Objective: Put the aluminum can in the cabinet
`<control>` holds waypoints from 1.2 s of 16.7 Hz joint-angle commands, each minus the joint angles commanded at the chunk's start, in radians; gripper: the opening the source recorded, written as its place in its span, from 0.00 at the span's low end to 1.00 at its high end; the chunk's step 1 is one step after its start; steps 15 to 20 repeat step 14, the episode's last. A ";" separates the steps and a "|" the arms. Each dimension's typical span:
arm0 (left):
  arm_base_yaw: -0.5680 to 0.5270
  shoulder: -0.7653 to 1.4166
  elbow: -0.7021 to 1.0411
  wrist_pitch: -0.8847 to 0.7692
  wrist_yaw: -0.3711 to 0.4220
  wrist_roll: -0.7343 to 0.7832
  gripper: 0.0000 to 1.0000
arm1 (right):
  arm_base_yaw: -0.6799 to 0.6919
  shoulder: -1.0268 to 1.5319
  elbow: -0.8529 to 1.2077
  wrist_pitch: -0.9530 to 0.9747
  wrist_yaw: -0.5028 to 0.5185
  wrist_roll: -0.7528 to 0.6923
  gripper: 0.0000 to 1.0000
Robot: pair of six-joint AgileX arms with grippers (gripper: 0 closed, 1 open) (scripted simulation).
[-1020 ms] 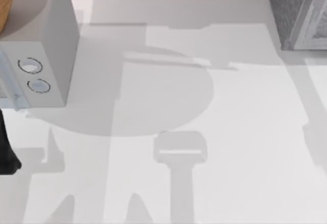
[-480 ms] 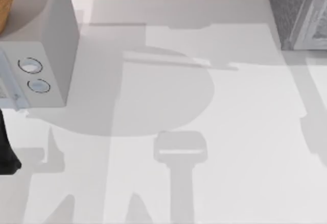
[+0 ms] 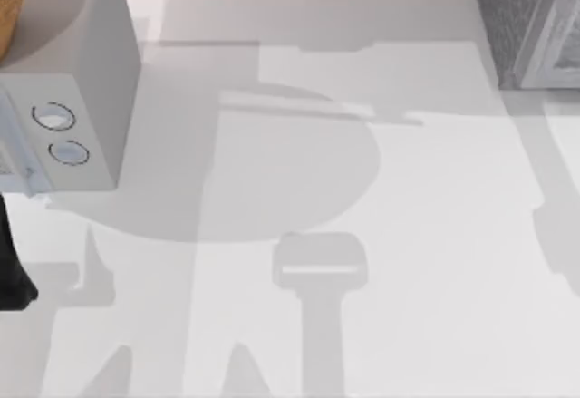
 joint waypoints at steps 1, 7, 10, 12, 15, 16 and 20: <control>0.000 0.000 0.000 0.000 0.000 0.000 1.00 | 0.000 0.000 0.000 0.000 0.000 0.000 0.45; 0.000 0.000 0.000 0.000 0.000 0.000 1.00 | 0.000 0.000 0.000 0.000 0.000 0.000 0.90; 0.000 0.000 0.000 0.000 0.000 0.000 1.00 | 0.000 0.000 0.000 0.000 0.000 0.000 1.00; 0.000 0.000 0.000 0.000 0.000 0.000 1.00 | 0.000 0.000 0.000 0.000 0.000 0.000 1.00; 0.000 0.000 0.000 0.000 0.000 0.000 1.00 | 0.000 0.000 0.000 0.000 0.000 0.000 1.00; 0.000 0.000 0.000 0.000 0.000 0.000 1.00 | 0.000 0.000 0.000 0.000 0.000 0.000 1.00; 0.000 0.000 0.000 0.000 0.000 0.000 1.00 | 0.000 0.000 0.000 0.000 0.000 0.000 1.00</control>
